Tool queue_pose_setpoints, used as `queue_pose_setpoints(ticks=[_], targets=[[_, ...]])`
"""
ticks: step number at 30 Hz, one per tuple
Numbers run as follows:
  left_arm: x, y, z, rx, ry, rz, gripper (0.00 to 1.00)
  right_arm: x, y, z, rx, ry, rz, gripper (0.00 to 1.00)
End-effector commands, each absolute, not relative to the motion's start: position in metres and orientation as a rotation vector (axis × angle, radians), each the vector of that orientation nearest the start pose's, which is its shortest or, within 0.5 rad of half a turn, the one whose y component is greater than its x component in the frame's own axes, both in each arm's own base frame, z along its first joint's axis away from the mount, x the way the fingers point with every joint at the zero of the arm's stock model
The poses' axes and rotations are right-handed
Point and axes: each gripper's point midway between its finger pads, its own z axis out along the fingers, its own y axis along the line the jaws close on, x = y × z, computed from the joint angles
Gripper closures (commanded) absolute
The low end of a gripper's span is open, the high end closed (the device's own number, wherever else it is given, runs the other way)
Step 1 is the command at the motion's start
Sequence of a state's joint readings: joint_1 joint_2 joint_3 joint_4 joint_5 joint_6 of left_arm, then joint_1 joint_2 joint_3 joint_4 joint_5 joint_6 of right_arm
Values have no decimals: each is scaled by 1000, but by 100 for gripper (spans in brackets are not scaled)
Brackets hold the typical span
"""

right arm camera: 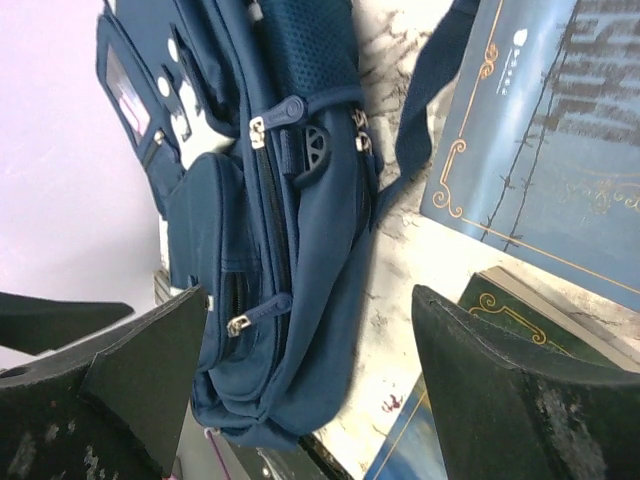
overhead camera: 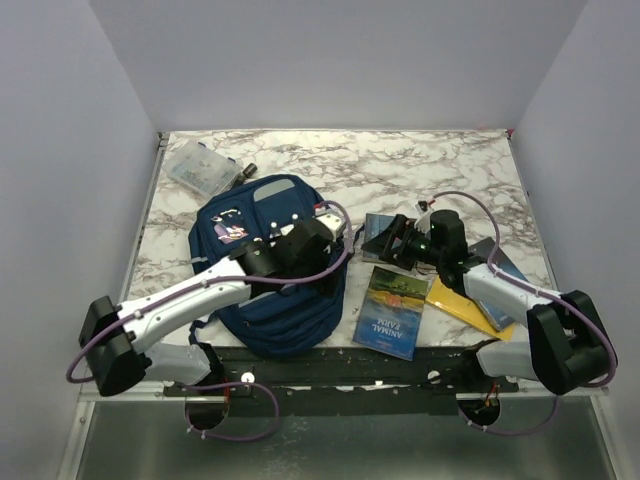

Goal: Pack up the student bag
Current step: Adjust the student bag at the center of the board.

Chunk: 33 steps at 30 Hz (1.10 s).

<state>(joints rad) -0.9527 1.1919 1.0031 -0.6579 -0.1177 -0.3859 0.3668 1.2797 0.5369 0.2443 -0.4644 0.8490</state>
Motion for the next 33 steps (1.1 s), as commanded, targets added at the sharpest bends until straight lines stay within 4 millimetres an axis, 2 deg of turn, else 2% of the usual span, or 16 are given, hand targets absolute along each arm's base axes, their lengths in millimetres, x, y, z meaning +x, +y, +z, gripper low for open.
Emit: queue_pose_setpoints(ticks=[1,4,5,6,8,11,14,16,17,19,25,28,33], targets=[[217,-277,174,596,2355,-312,12,271,228,99,186,2290,1245,15],[231,-281,156,570,2421,-111,11,277,226,95,212,2298,1215,15],[232,-285,150,588,2434,-61,10,279,224,94,223,2290,1204,15],[232,-289,143,599,2445,-27,4,281,223,93,229,2283,1199,15],[233,-295,126,612,2477,26,2,284,220,91,244,2277,1180,15],[239,-290,98,599,2505,143,2,286,216,84,265,2288,1155,15],[242,-283,81,579,2504,230,4,284,217,79,271,2289,1169,15],[243,-276,71,575,2500,272,13,284,216,75,279,2307,1165,15],[243,-274,68,573,2496,286,23,283,216,72,282,2311,1164,15],[244,-274,63,574,2487,285,48,282,218,69,289,2311,1183,15],[249,-262,81,517,2412,261,100,280,224,65,271,2320,1236,15],[249,-254,97,492,2384,236,100,283,224,66,271,2313,1231,15],[247,-240,126,444,2330,92,100,286,230,75,201,2288,1266,16]])
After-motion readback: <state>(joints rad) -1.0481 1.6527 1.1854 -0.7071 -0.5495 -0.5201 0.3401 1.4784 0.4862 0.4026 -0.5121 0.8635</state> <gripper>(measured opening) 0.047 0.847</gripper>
